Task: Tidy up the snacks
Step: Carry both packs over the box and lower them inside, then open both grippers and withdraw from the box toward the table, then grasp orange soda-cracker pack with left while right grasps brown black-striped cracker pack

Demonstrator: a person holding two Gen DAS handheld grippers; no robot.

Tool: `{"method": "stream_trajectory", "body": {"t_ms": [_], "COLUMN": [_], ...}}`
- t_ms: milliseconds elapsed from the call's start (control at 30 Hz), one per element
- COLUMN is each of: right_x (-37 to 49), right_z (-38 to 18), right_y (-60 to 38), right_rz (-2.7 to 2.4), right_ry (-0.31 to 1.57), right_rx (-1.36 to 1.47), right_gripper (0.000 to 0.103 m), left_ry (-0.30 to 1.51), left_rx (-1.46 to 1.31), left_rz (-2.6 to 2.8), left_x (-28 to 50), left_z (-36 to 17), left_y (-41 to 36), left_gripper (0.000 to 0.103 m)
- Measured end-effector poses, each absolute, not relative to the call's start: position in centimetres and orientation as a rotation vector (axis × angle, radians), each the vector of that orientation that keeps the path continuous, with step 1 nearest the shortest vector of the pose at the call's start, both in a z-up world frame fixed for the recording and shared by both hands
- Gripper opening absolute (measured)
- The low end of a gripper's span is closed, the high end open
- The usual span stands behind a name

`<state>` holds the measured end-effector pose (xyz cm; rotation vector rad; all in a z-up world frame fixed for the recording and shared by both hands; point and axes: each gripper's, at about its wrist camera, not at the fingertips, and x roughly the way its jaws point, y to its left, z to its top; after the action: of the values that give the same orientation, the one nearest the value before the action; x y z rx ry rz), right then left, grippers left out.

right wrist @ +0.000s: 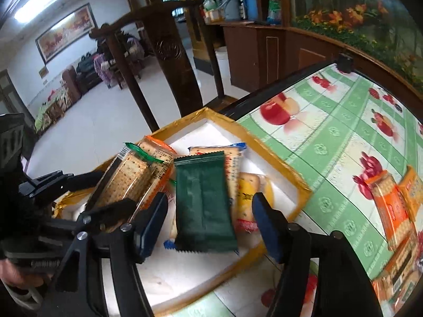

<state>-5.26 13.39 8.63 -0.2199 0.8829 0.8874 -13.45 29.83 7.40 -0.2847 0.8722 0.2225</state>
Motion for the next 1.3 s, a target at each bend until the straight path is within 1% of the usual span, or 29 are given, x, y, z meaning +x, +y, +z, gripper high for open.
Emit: {"method": "stream_trajectory", "body": {"t_ms": [200, 367, 467, 567, 767, 1000, 1167, 1300], "right_x": [-4.9, -4.4, -4.3, -4.4, -4.5, -3.9, -3.4, -3.0], "right_z": [9.1, 8.7, 8.4, 8.3, 8.2, 7.6, 7.1, 6.7], "right_y": [9.1, 5.0, 2.6, 0.4, -4.3, -9.5, -12.4, -14.1], "right_rz": [0.826, 0.754, 0.713, 0.674, 0.593, 0.505, 0.478, 0.475], "right_ry": [0.868, 0.872, 0.868, 0.863, 0.860, 0.875, 0.879, 0.885], "right_rx": [-0.184, -0.146, -0.117, -0.089, -0.054, -0.011, 0.025, 0.049], "right_gripper": [0.070, 0.070, 0.071, 0.075, 0.079, 0.079, 0.079, 0.079], "left_ry": [0.848, 0.835, 0.828, 0.824, 0.833, 0.860, 0.895, 0.934], "left_rx": [-0.258, -0.194, -0.153, -0.128, -0.083, -0.109, -0.138, -0.215], "left_rz": [0.209, 0.198, 0.199, 0.178, 0.119, 0.049, 0.025, 0.012], "left_x": [-13.1, -12.3, -11.6, -10.8, -8.9, -6.0, -2.6, 0.9], "left_z": [8.6, 9.3, 9.5, 9.7, 9.7, 9.6, 9.2, 8.3], "left_y": [27.9, 24.8, 22.8, 20.7, 16.4, 12.0, 9.0, 7.4], "left_gripper": [0.084, 0.085, 0.087, 0.087, 0.087, 0.087, 0.087, 0.087]}}
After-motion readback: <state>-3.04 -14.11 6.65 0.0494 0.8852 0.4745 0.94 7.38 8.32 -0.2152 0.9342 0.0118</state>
